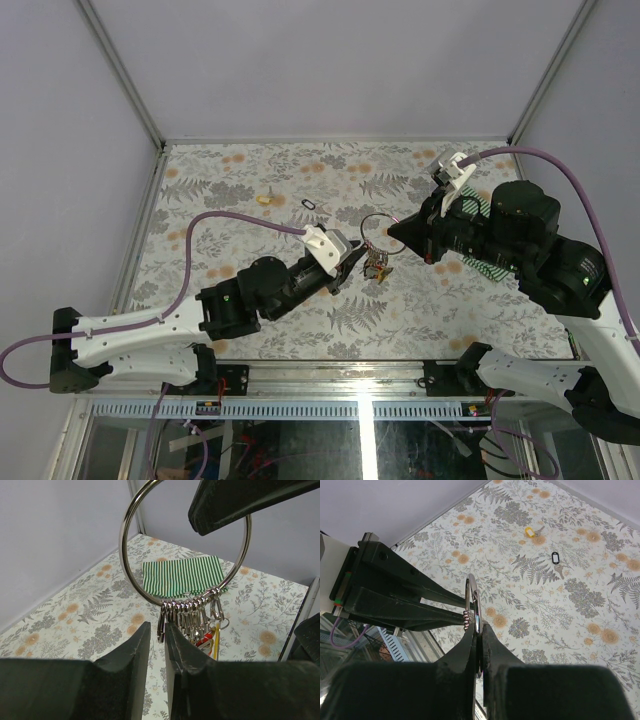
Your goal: Put the keys on the keyring
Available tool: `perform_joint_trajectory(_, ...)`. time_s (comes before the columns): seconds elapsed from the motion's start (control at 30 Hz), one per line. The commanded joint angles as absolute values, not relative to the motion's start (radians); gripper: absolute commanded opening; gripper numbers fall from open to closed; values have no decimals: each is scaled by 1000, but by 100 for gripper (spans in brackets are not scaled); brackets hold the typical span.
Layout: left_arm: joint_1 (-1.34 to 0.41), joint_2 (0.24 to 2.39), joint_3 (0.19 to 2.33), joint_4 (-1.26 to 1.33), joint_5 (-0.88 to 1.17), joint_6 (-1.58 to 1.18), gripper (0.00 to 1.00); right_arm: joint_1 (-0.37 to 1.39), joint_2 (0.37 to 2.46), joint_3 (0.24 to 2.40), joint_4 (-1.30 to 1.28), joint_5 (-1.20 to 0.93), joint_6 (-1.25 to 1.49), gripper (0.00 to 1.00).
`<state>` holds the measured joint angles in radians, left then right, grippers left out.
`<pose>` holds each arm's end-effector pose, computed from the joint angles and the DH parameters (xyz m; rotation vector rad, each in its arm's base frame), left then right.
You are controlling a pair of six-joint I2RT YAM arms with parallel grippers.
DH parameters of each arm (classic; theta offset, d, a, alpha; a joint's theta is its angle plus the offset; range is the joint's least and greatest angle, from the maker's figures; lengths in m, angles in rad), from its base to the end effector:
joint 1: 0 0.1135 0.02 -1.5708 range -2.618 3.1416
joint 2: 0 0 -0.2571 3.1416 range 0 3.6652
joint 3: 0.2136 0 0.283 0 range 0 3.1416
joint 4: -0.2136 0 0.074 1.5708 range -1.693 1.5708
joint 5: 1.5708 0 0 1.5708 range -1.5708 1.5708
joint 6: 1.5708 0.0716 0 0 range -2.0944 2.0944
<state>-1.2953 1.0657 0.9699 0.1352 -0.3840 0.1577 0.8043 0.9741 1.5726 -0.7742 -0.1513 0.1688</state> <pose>0.1120 -0.2977 0.3773 0.7875 1.3535 -0.6085 0.1398 0.1608 0.5062 -0.6774 1.6903 0.8339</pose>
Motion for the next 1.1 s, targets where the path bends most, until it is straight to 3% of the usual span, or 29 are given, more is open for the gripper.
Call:
perform_joint_trajectory(0.0,-1299,1069,1010,219,-382,144,19,807,957,1583,-695,-165,173,0)
perform_joint_trajectory(0.47,-1299,1074,1011,232,-401,149,13,807,960,1581,-691,-173,179,0)
perform_joint_trajectory(1.07,-1299,1104,1027,267,-399,167,12,806,953,1575,-692,-176,188,0)
